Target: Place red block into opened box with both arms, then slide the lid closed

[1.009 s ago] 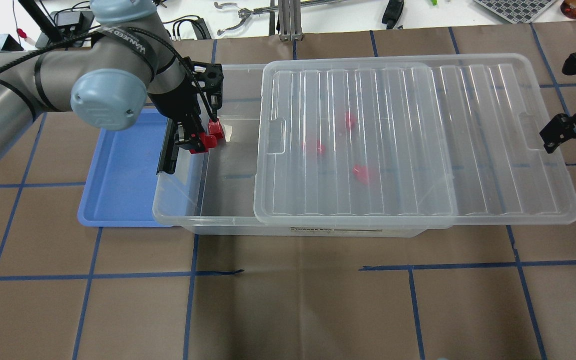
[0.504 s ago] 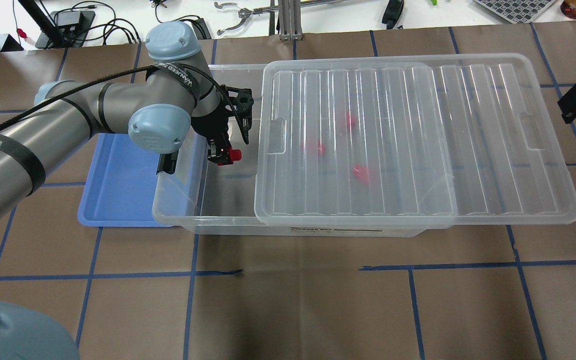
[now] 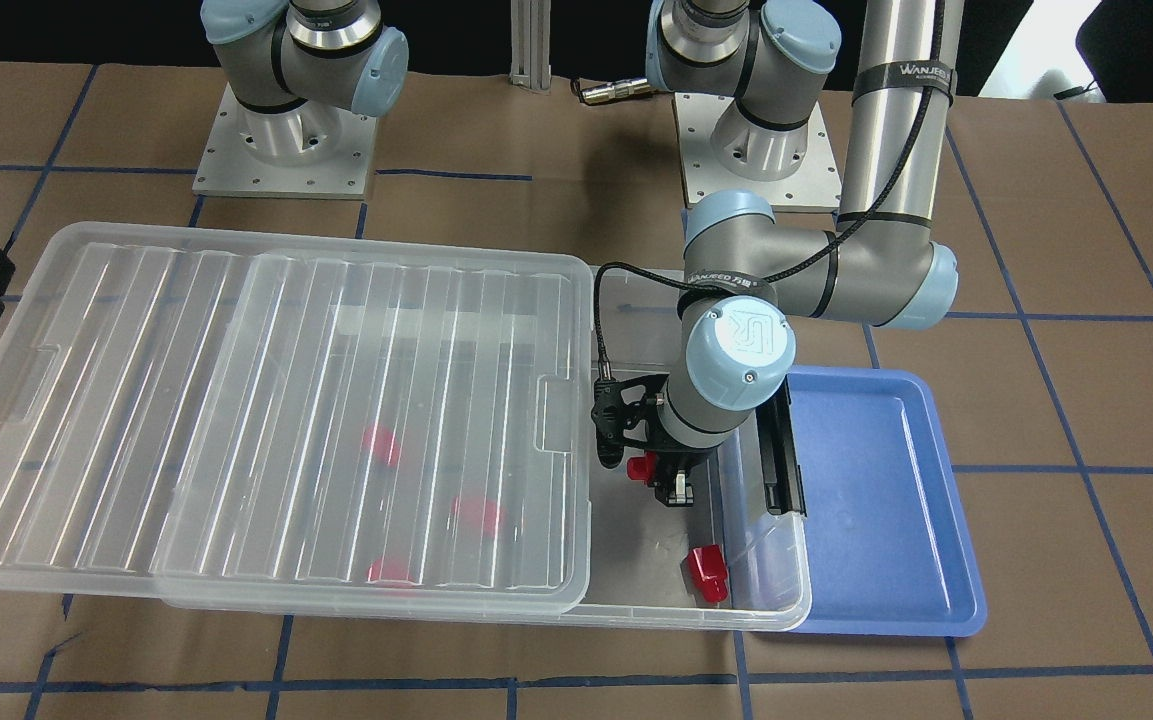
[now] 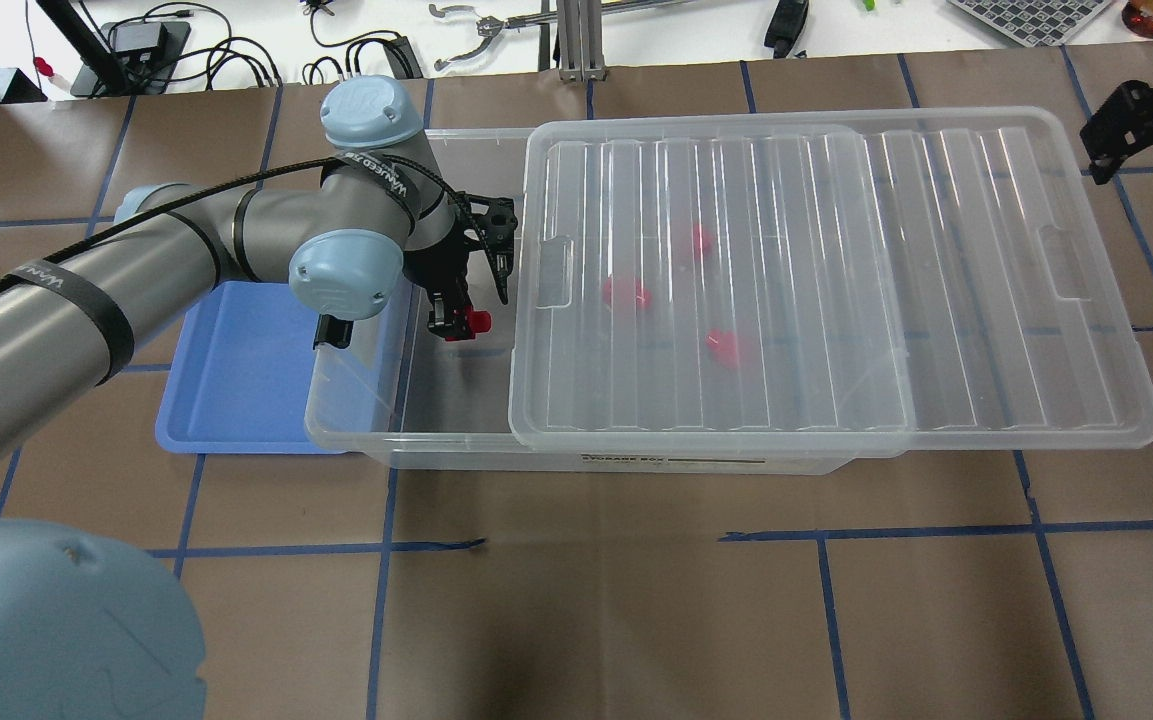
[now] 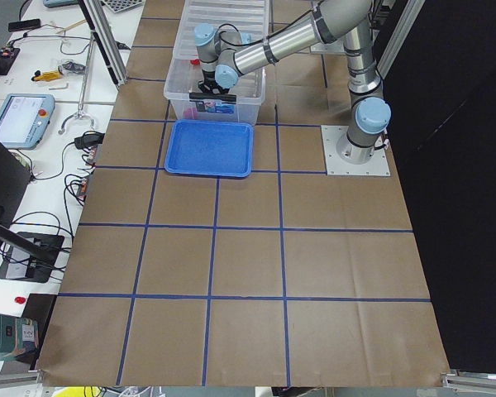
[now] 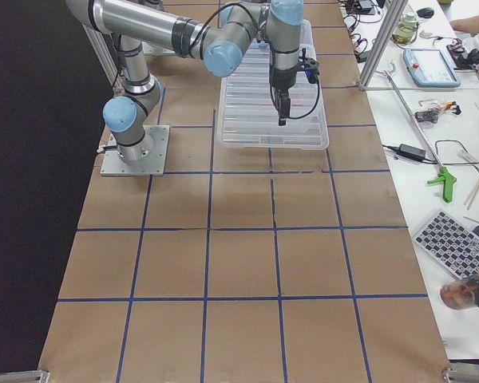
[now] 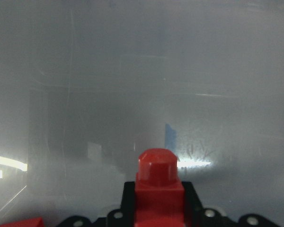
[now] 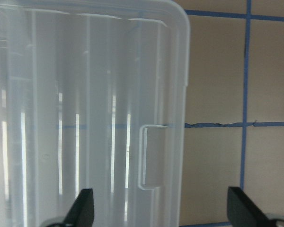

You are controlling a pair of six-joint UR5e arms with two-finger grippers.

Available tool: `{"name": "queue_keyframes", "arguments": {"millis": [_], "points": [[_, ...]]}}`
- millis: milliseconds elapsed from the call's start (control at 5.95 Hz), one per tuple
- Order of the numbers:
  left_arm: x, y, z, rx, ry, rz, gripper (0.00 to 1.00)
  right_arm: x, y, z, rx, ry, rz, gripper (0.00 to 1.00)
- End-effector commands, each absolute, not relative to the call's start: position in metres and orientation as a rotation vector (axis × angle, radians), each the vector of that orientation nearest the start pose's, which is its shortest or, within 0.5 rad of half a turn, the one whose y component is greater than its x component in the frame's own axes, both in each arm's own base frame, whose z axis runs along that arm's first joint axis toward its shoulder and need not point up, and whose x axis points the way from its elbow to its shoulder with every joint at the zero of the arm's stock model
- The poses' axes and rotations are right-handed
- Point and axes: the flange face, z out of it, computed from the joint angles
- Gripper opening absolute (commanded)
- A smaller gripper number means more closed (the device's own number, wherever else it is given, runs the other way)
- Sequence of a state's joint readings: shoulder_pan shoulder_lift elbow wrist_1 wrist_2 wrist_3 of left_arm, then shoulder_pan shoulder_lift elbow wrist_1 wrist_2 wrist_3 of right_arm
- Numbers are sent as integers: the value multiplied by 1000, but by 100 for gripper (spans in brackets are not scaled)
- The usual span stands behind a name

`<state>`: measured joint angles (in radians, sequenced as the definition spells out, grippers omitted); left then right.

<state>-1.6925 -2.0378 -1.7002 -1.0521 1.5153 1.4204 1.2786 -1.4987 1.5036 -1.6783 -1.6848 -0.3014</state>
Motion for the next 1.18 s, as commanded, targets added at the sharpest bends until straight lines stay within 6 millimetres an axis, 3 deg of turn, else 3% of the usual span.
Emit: {"name": "queue_keyframes", "arguments": {"millis": [0,168,336,673,841,1009], "points": [[-203,-592,220,2232,2330,44,87,53,-540,516,113,3225,-105,100],[-203,-594,239,2233,2325,38,89,103,-532,515,123,3218,-103,100],[-203,-596,274,2233,2336,52,90,137,-524,515,178,3210,-108,100],[-201,-581,382,2233,2375,121,91,146,-518,508,207,3170,1,100],[-196,-549,435,2196,2429,156,91,142,-516,509,216,3173,40,100],[-189,-533,459,2012,2564,164,92,141,-517,511,216,3175,36,100]]}}
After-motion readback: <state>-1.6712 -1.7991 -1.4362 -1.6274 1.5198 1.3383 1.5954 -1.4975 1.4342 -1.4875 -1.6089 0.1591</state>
